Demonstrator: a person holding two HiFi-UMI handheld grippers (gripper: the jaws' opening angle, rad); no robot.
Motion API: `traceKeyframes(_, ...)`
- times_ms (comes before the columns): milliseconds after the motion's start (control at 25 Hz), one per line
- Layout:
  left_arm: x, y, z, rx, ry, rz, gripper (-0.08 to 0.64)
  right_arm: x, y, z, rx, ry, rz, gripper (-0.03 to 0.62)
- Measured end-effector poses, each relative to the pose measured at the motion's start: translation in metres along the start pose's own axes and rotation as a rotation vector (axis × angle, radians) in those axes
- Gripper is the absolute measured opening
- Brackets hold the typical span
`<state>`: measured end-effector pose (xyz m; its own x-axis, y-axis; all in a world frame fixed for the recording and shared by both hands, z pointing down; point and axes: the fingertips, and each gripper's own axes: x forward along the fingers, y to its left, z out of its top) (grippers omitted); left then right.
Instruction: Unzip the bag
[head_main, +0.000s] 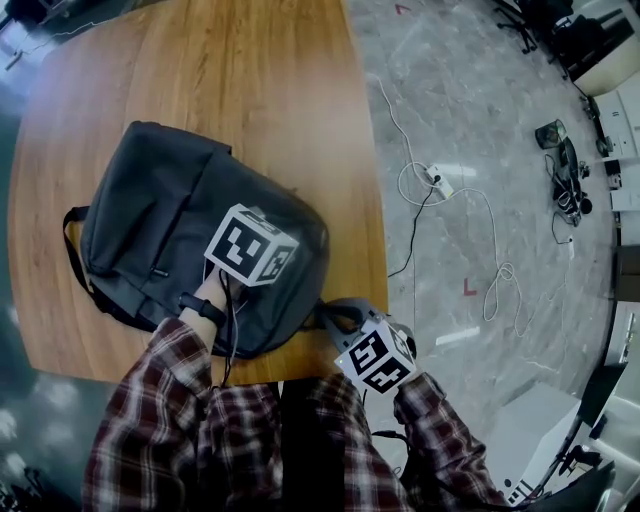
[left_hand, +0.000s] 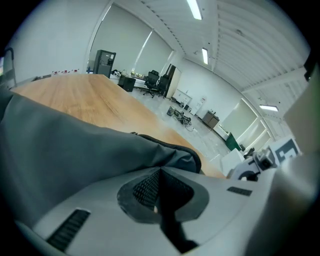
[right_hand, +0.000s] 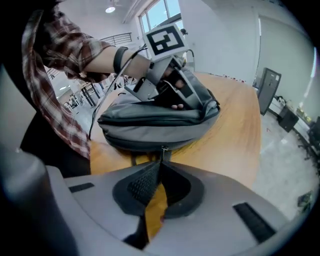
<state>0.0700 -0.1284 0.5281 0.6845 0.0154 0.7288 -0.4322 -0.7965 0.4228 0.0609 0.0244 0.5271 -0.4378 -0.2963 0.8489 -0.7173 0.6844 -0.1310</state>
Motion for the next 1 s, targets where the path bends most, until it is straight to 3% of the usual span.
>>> traceKeyframes(200, 0.001, 0.01, 0.013, 0.0, -0.042, 0.089, 0.009, -0.001, 0.056, 0.004, 0.049, -0.047, 0.072, 0.017)
traceKeyframes(320, 0.005, 0.019, 0.023, -0.005, -0.078, 0.146, 0.009, 0.003, 0.065, 0.004, 0.073, -0.075, 0.075, 0.017)
traceKeyframes(440, 0.003, 0.032, 0.029, -0.011, -0.119, 0.193, 0.009, 0.003, 0.049, 0.001, 0.078, -0.094, 0.041, 0.017)
traceKeyframes(600, -0.015, 0.072, 0.022, -0.03, -0.134, 0.305, 0.009, 0.007, 0.01, 0.002, 0.005, -0.098, -0.033, 0.017)
traceKeyframes(880, -0.079, 0.136, -0.019, -0.214, -0.19, 0.444, 0.009, 0.028, -0.055, 0.042, -0.126, -0.09, -0.093, 0.018)
traceKeyframes(1000, -0.101, 0.143, -0.036, -0.227, -0.203, 0.461, 0.009, 0.04, -0.072, 0.065, -0.171, -0.086, -0.099, 0.017)
